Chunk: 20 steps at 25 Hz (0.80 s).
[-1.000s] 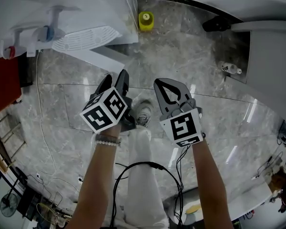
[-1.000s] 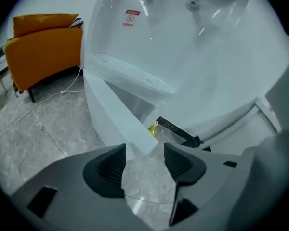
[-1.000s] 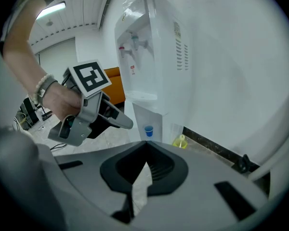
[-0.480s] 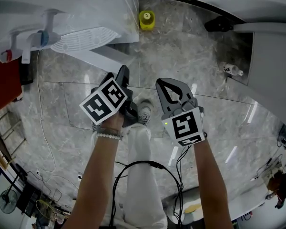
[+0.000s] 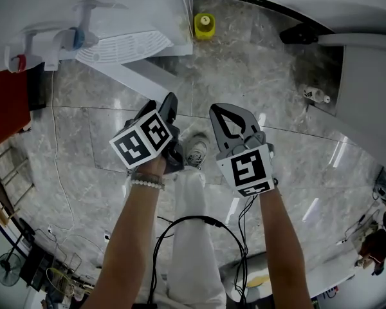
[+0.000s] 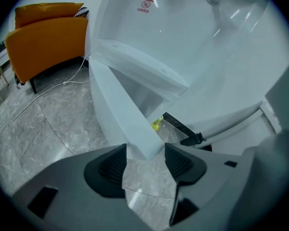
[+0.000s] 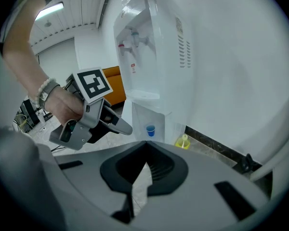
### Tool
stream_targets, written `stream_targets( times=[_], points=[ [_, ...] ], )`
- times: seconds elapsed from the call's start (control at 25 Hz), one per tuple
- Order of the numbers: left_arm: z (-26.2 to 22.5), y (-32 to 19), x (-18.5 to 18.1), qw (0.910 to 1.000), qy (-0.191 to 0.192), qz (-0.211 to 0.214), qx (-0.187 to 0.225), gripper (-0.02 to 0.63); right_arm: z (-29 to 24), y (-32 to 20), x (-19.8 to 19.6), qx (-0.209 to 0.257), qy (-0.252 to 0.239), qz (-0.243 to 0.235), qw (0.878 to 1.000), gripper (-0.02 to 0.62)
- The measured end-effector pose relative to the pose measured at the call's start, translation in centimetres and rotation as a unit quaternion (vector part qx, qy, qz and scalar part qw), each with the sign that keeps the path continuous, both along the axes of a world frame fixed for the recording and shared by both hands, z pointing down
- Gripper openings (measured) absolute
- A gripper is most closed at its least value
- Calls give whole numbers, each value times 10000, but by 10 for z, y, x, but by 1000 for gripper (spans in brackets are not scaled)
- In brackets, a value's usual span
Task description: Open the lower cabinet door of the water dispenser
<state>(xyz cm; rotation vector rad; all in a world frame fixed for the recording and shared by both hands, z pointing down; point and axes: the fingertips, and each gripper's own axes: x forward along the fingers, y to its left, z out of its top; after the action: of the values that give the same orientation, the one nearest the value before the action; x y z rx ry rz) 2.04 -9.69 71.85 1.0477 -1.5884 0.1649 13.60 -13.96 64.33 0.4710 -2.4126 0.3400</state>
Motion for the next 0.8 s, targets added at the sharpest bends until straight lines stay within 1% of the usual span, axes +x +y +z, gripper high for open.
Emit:
stream_targets(
  times=[0.4, 0.6, 0.8],
  points=[
    [0, 41, -9, 9996, 200, 166, -112, 258, -2, 20, -18, -23, 163, -14, 9999, 3],
    [1, 67, -19, 9991, 227, 279, -211, 258, -3, 31, -32, -27, 191, -89, 9998, 3],
    [1, 94, -31, 9989, 205, 264, -335, 258, -3, 43, -43, -18, 217, -179, 9996, 3]
  ],
)
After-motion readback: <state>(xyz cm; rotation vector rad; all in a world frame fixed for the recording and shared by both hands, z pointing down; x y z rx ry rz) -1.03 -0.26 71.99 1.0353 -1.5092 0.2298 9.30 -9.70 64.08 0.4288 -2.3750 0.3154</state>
